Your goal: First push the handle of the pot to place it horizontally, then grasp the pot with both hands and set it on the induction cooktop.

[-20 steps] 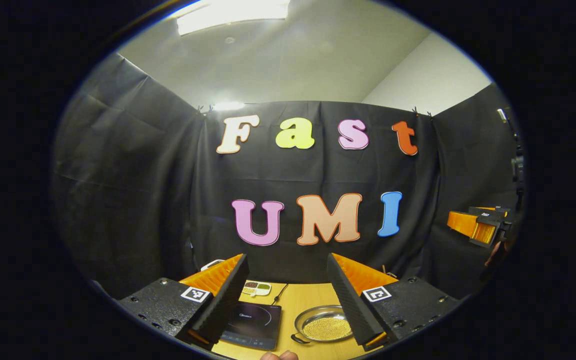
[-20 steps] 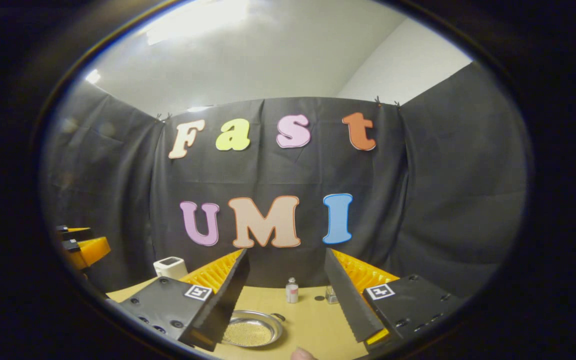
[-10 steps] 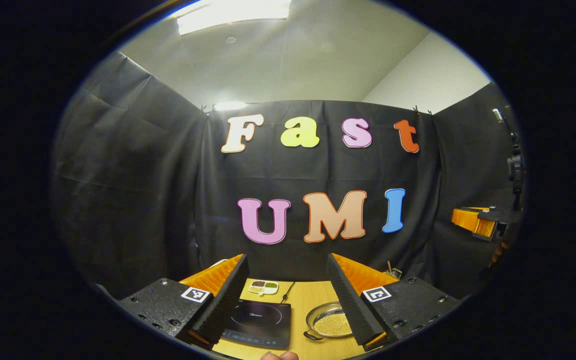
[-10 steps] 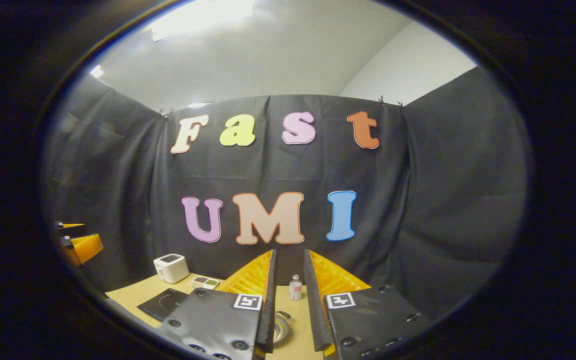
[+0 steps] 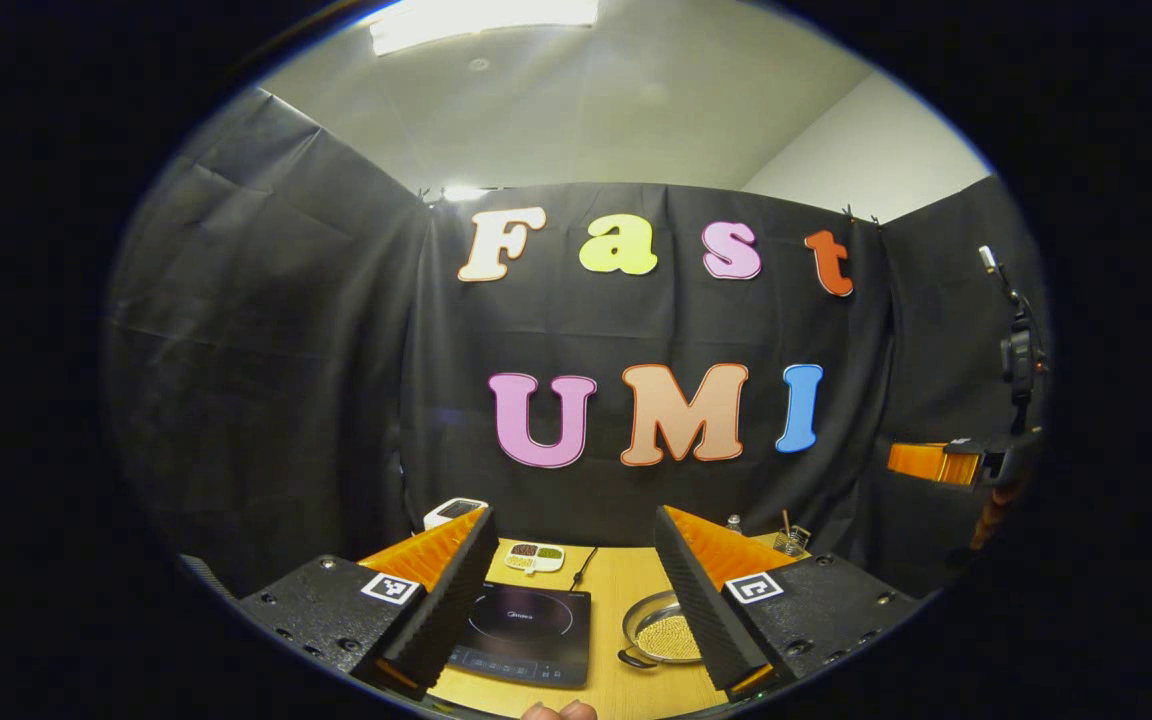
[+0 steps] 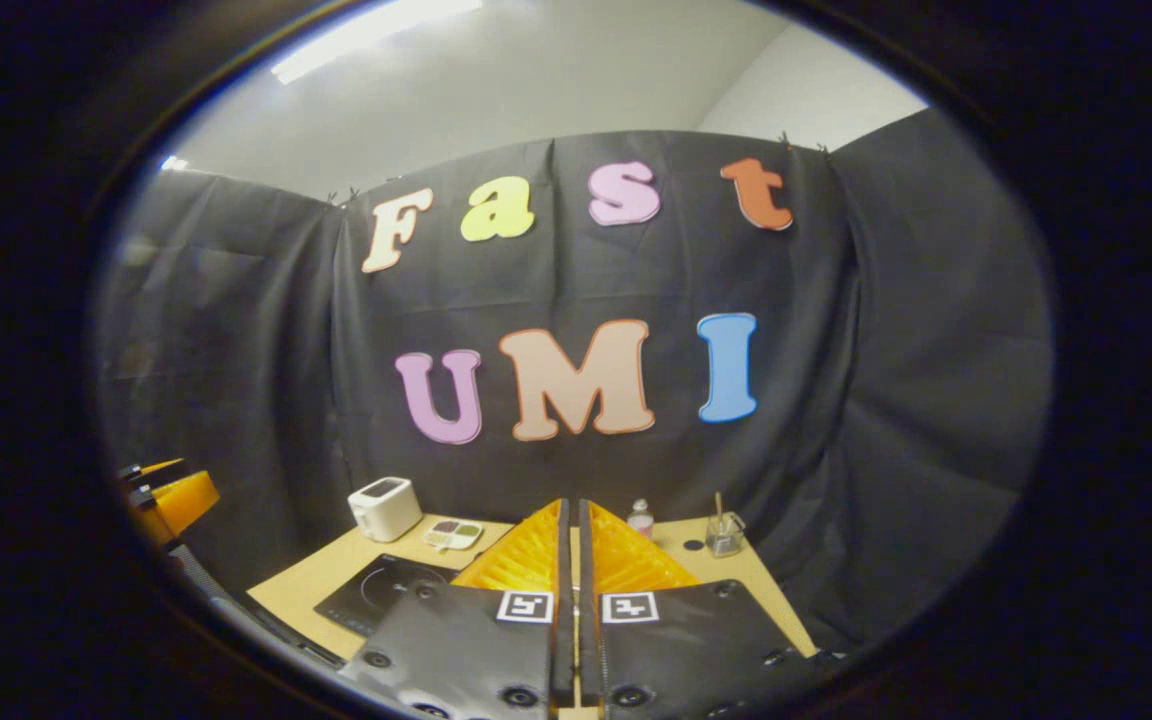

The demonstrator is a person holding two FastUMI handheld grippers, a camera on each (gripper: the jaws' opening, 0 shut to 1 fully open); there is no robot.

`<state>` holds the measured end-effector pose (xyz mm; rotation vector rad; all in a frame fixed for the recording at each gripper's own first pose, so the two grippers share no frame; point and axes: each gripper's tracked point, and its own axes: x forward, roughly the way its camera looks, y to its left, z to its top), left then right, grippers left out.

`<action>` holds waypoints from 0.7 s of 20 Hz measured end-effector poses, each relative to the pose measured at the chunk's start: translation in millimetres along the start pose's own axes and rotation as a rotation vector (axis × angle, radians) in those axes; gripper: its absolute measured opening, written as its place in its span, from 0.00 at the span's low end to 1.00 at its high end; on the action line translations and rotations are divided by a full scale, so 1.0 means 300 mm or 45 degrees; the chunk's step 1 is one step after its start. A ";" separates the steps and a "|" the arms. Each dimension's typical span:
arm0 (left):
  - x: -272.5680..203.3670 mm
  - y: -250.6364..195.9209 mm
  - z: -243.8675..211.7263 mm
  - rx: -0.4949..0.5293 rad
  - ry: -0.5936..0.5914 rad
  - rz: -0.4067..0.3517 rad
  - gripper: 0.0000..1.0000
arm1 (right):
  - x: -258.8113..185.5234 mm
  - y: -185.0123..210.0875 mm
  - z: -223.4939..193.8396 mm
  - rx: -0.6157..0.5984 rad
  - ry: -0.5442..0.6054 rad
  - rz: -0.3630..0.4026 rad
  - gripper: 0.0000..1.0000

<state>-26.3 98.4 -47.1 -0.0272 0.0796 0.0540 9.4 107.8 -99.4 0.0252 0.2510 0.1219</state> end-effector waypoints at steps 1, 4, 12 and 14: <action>0.015 0.009 -0.015 0.002 0.017 0.011 0.95 | 0.024 -0.008 -0.034 -0.005 0.030 0.001 0.02; 0.058 0.008 -0.034 0.009 0.041 0.022 0.96 | 0.093 -0.009 -0.111 0.023 0.105 0.018 0.02; 0.241 -0.015 -0.164 0.098 0.161 0.030 0.95 | 0.259 -0.004 -0.413 0.063 0.341 0.112 0.03; 0.276 -0.023 -0.193 0.079 0.176 0.026 0.94 | 0.276 0.018 -0.481 0.055 0.404 0.132 0.02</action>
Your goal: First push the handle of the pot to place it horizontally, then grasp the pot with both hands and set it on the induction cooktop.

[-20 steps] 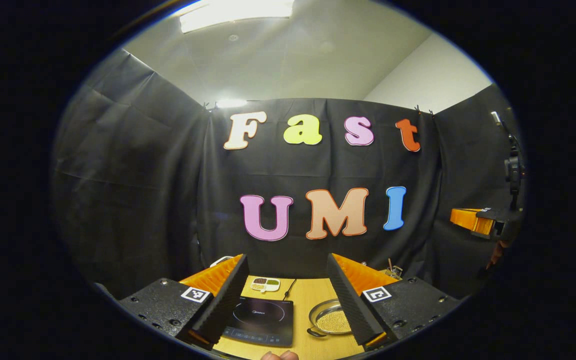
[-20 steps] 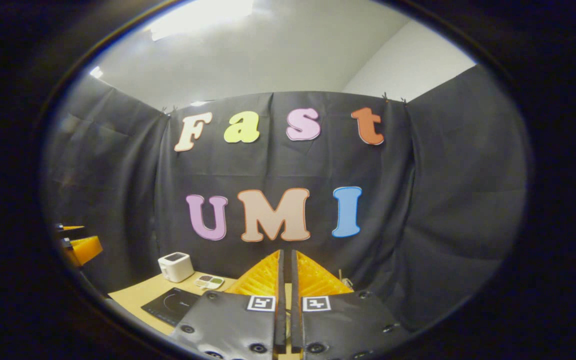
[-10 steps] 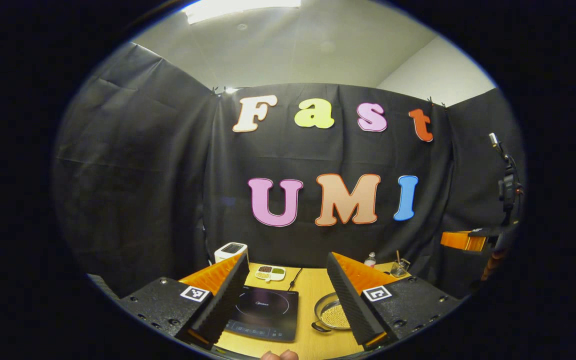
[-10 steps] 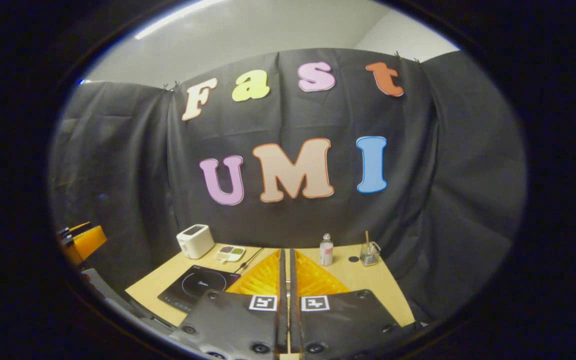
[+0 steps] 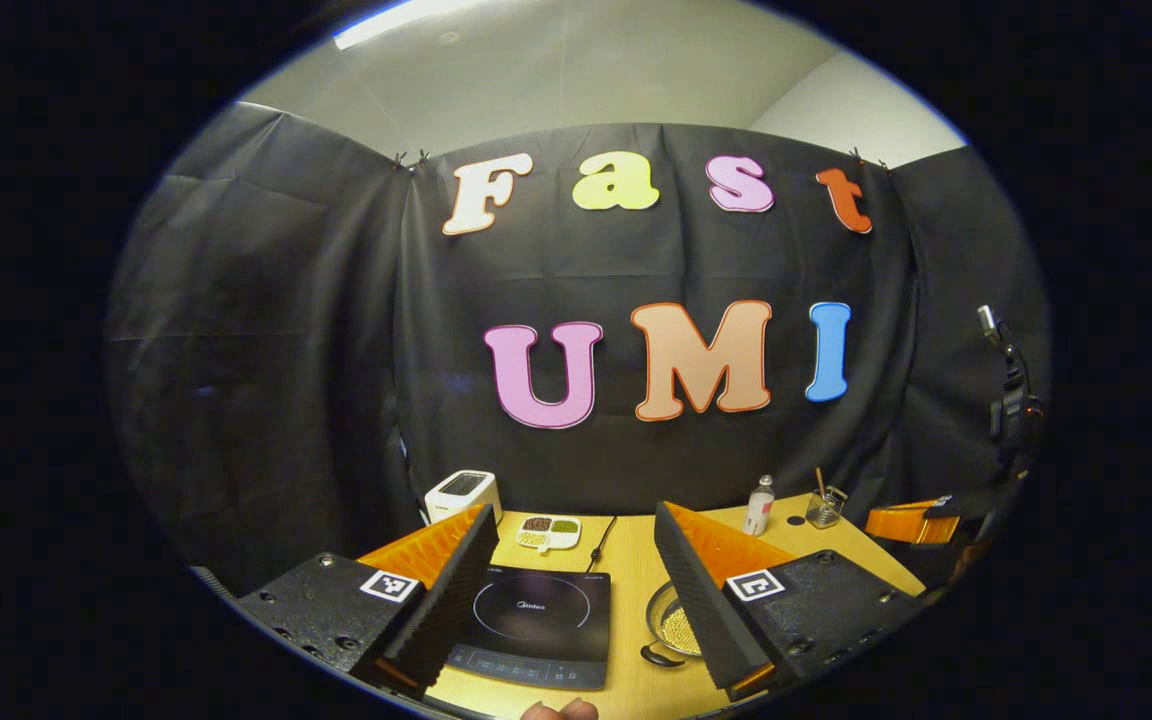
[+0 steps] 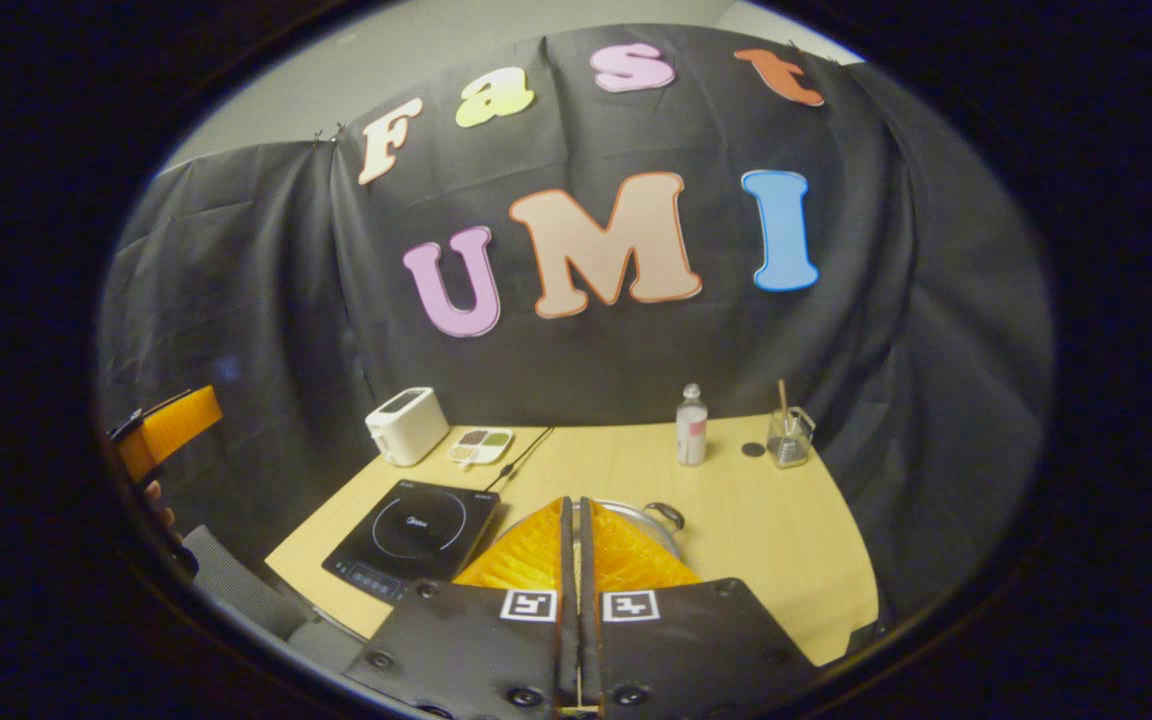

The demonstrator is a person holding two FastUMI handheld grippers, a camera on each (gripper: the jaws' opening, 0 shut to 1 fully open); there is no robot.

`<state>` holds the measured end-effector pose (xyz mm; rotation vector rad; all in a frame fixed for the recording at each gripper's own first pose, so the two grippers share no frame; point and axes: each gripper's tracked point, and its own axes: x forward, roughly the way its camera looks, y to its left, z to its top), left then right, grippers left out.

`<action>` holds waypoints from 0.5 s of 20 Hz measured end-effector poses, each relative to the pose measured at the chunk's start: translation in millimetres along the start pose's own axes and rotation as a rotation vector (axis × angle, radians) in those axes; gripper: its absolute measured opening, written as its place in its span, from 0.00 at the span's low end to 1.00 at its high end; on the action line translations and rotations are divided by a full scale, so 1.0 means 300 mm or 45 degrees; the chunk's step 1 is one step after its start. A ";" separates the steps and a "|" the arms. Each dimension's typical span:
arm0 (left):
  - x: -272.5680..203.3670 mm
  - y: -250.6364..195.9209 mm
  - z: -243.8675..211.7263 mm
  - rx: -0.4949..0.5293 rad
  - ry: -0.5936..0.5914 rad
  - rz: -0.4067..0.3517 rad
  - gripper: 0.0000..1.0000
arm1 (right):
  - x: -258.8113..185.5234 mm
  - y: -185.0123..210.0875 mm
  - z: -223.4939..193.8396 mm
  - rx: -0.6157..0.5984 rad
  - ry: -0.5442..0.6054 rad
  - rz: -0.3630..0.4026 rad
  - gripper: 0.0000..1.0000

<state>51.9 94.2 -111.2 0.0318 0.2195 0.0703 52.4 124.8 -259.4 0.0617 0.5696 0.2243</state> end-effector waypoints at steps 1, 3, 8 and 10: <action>0.016 -0.003 -0.027 -0.016 0.032 -0.008 0.93 | 0.015 0.002 -0.040 -0.006 0.045 -0.004 0.00; 0.050 0.006 -0.073 -0.044 0.078 -0.041 0.96 | 0.041 0.022 -0.114 0.014 0.127 -0.007 0.02; 0.192 0.103 -0.145 -0.050 0.127 -0.143 0.96 | 0.117 0.108 -0.287 0.042 0.315 -0.074 0.03; 0.231 0.135 -0.214 -0.033 0.192 -0.207 0.96 | 0.138 0.140 -0.363 0.040 0.382 -0.127 0.03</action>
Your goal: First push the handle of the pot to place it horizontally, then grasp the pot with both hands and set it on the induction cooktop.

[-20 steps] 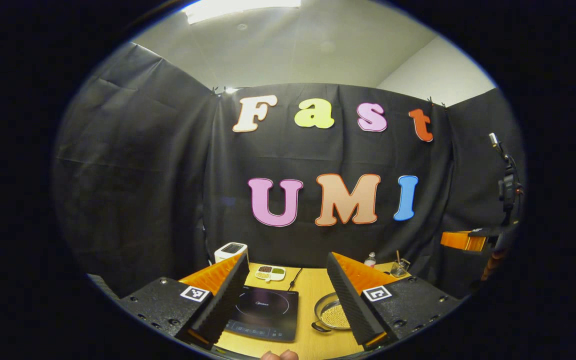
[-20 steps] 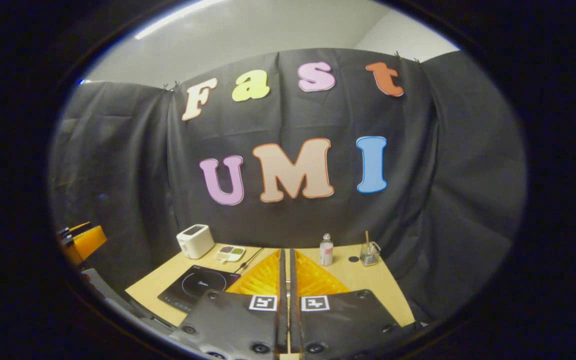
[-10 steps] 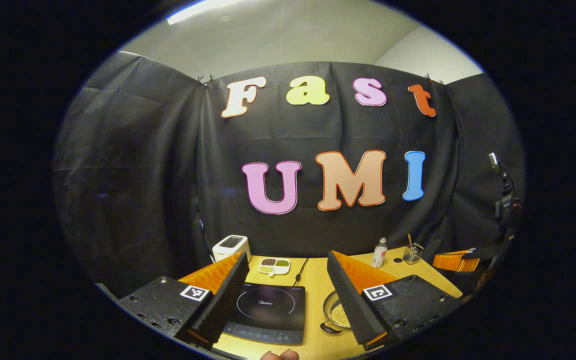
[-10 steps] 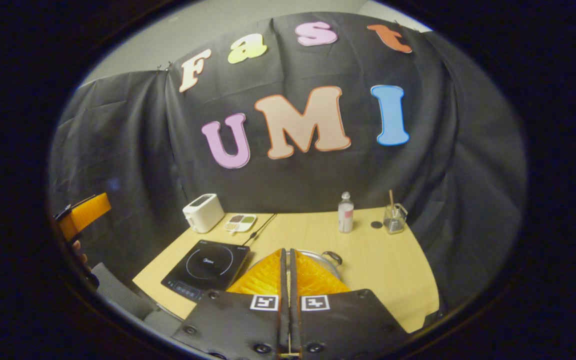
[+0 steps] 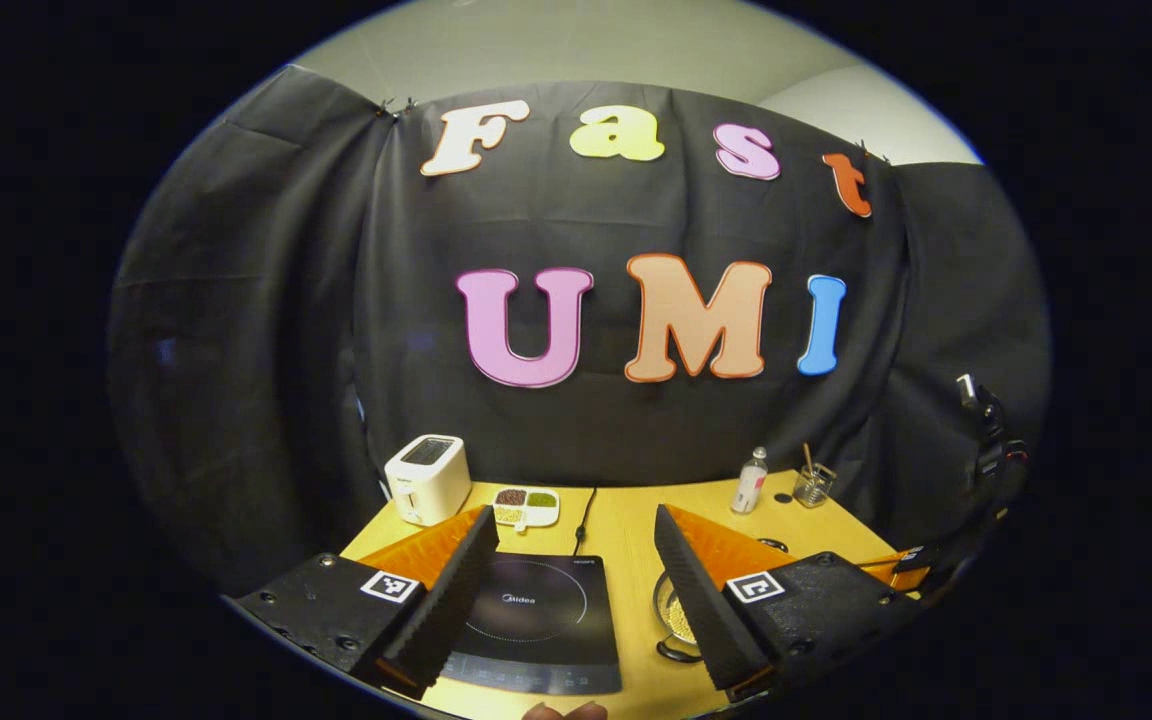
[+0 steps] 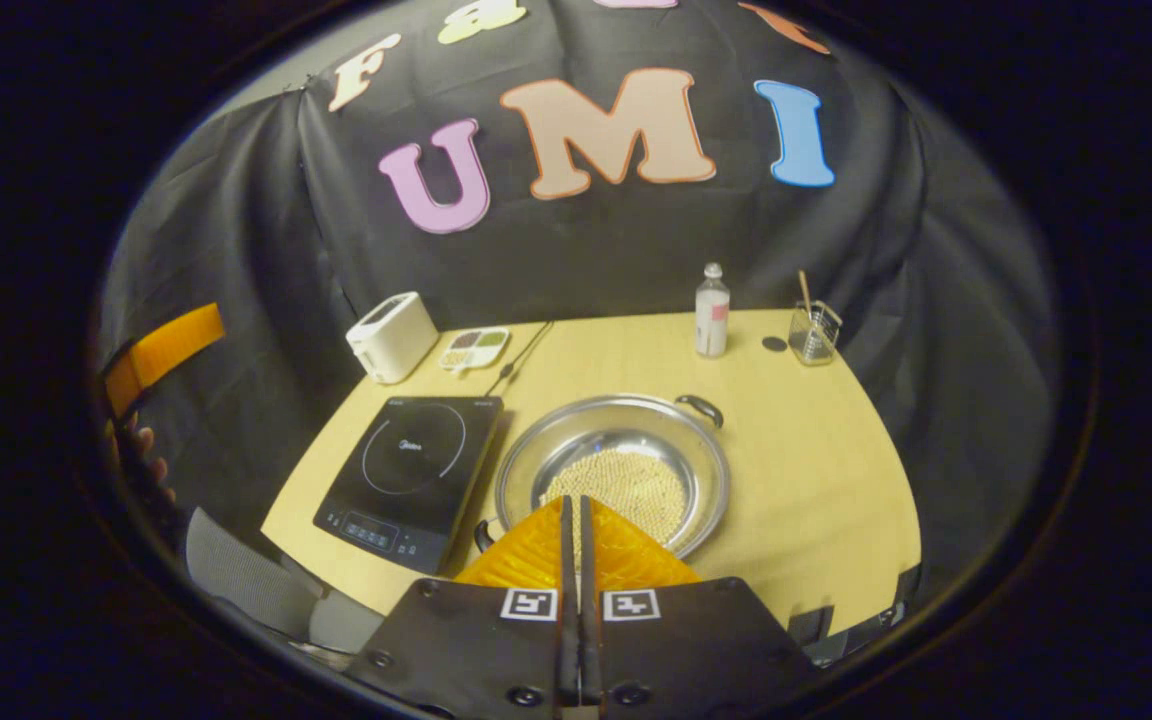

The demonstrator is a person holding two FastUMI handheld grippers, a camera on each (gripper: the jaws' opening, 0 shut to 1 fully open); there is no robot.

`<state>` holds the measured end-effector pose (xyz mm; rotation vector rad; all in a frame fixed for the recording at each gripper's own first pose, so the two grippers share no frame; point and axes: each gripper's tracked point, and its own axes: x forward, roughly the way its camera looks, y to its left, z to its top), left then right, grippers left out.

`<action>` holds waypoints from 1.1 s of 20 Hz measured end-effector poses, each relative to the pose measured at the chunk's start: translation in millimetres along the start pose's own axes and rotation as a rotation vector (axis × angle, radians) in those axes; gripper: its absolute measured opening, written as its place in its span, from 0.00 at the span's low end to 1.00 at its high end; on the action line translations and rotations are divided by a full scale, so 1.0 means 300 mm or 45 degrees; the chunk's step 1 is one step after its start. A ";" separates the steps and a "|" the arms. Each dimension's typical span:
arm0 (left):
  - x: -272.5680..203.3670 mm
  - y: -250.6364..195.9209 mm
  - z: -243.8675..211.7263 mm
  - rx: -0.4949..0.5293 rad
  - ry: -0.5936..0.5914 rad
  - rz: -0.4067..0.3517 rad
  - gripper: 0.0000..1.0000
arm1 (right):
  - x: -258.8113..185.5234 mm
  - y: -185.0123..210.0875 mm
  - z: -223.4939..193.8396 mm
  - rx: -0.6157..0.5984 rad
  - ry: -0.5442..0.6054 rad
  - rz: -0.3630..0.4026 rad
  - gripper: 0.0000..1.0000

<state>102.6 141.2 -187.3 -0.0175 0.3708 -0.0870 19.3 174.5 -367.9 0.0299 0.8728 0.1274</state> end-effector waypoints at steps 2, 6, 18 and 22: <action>0.039 0.034 -0.017 0.003 -0.007 -0.060 0.96 | 0.034 0.041 -0.064 0.028 0.068 -0.032 0.02; 0.098 0.083 -0.065 0.036 0.002 -0.161 0.94 | 0.110 0.058 -0.195 -0.002 0.201 -0.166 0.03; 0.147 0.241 -0.208 -0.057 0.093 -0.229 0.96 | 0.249 0.132 -0.432 0.109 0.466 -0.275 0.03; 0.128 0.295 -0.233 -0.054 0.106 -0.202 0.96 | 0.302 0.134 -0.497 0.163 0.517 -0.302 0.03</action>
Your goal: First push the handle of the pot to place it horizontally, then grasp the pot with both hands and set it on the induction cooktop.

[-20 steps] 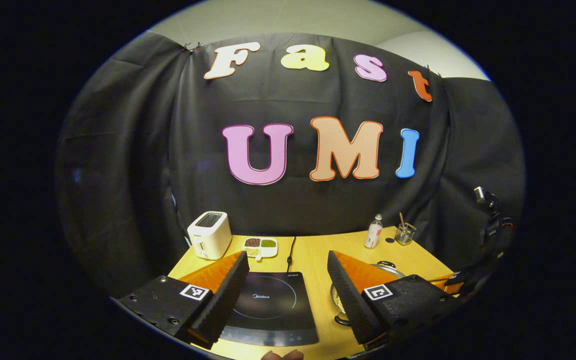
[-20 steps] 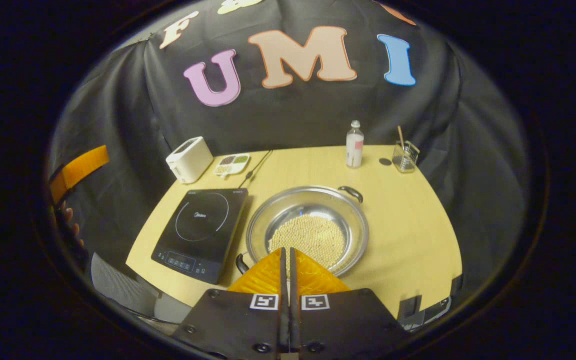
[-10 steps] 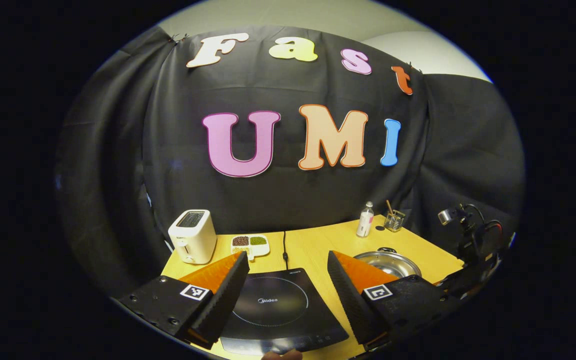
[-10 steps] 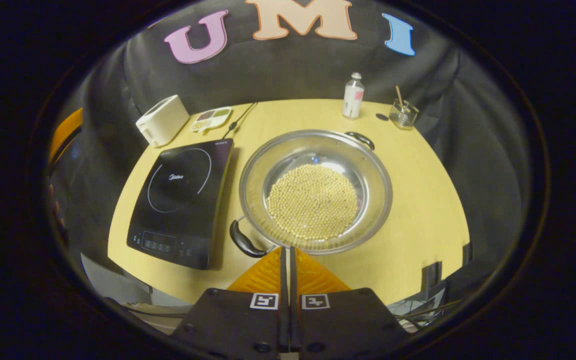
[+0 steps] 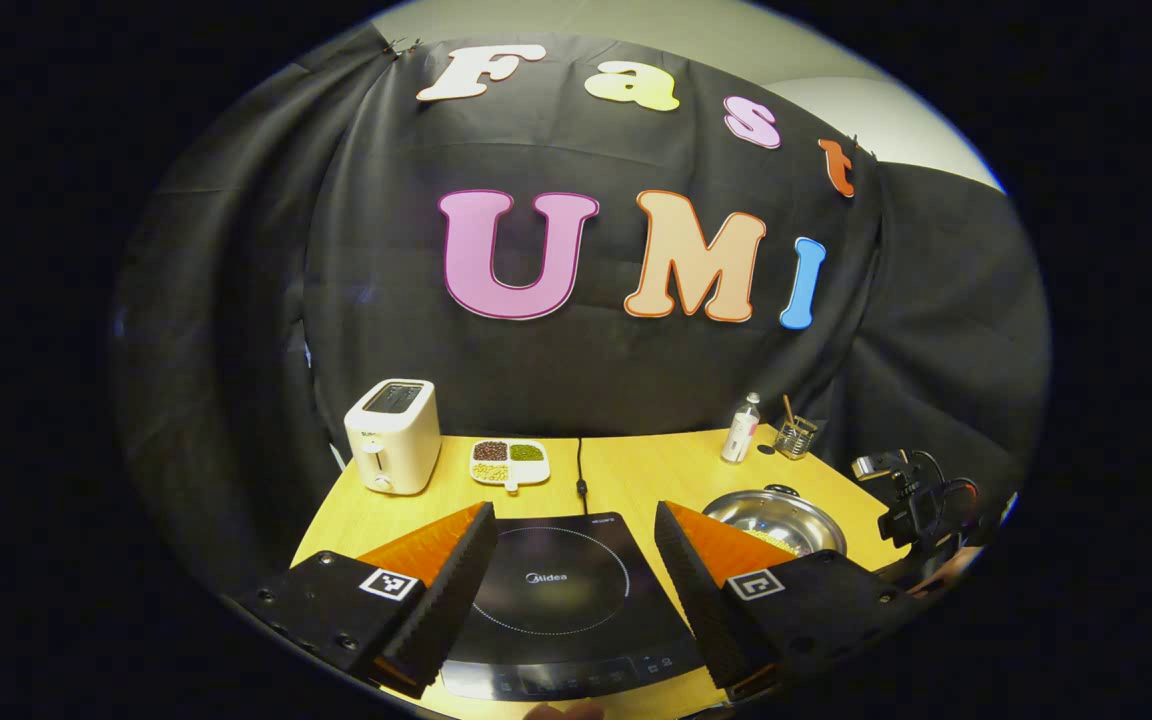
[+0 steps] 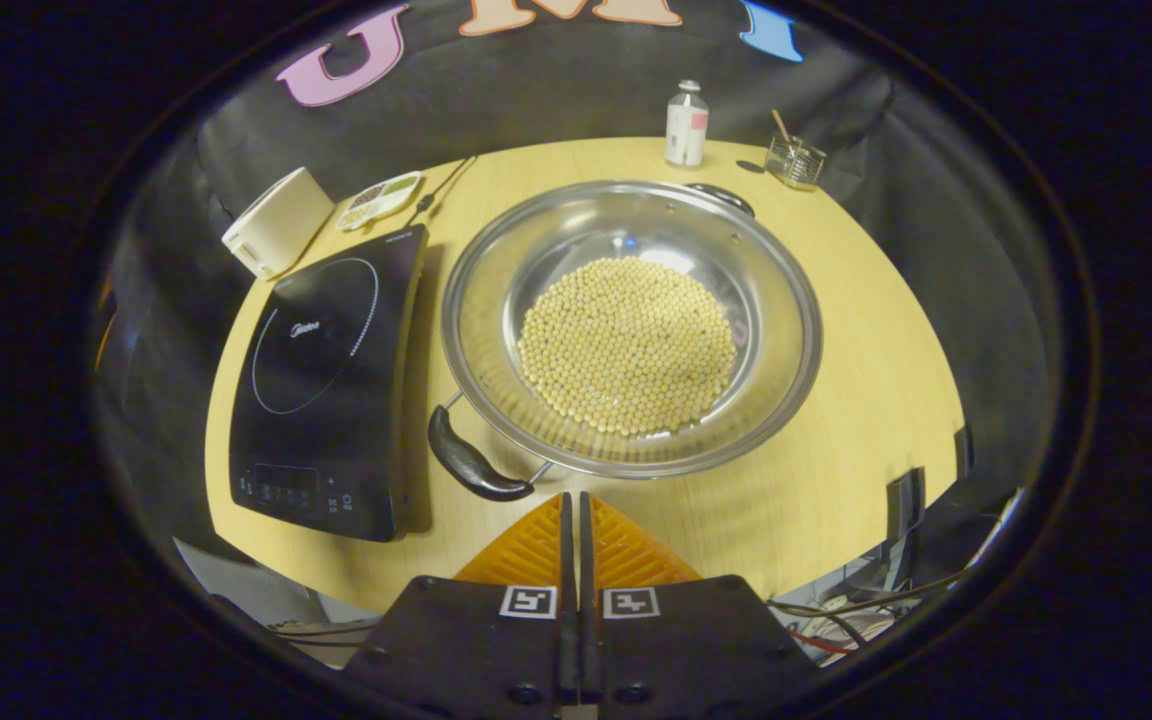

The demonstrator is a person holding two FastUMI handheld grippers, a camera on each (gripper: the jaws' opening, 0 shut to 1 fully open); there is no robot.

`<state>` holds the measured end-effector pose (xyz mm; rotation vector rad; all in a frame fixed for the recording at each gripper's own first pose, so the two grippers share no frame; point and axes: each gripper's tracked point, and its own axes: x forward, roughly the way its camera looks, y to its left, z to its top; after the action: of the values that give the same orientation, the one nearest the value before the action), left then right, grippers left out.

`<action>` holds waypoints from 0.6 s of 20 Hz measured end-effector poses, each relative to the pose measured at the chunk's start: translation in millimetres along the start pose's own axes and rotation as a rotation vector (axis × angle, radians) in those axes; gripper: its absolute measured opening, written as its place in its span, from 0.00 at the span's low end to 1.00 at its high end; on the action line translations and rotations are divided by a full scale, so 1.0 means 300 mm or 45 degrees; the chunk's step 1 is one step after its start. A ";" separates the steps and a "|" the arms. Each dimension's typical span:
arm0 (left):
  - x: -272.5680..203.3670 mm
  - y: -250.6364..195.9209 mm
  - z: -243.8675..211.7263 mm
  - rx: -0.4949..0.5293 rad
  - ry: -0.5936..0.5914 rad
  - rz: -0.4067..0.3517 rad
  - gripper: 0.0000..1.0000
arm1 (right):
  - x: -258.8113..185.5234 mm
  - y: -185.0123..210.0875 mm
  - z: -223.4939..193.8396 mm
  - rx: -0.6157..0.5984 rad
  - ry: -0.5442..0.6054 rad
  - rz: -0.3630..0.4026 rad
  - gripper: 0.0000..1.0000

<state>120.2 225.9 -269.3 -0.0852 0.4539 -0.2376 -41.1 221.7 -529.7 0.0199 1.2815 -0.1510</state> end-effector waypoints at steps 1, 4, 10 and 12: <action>-0.007 0.016 -0.002 0.003 0.001 0.010 0.96 | 0.015 0.008 -0.004 0.004 0.008 -0.007 0.03; -0.019 0.051 -0.018 -0.009 0.008 0.040 0.96 | 0.054 0.039 -0.004 -0.015 0.028 -0.018 0.03; -0.037 0.085 -0.029 -0.020 0.013 0.073 0.96 | 0.064 0.120 0.013 -0.057 0.018 0.002 0.03; -0.037 0.091 -0.040 -0.032 0.022 0.078 0.96 | 0.071 0.155 0.027 -0.058 0.016 0.019 0.03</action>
<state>110.8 254.9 -278.9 -0.0938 0.4757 -0.1728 -21.8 264.7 -551.0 -0.0082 1.2965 -0.1089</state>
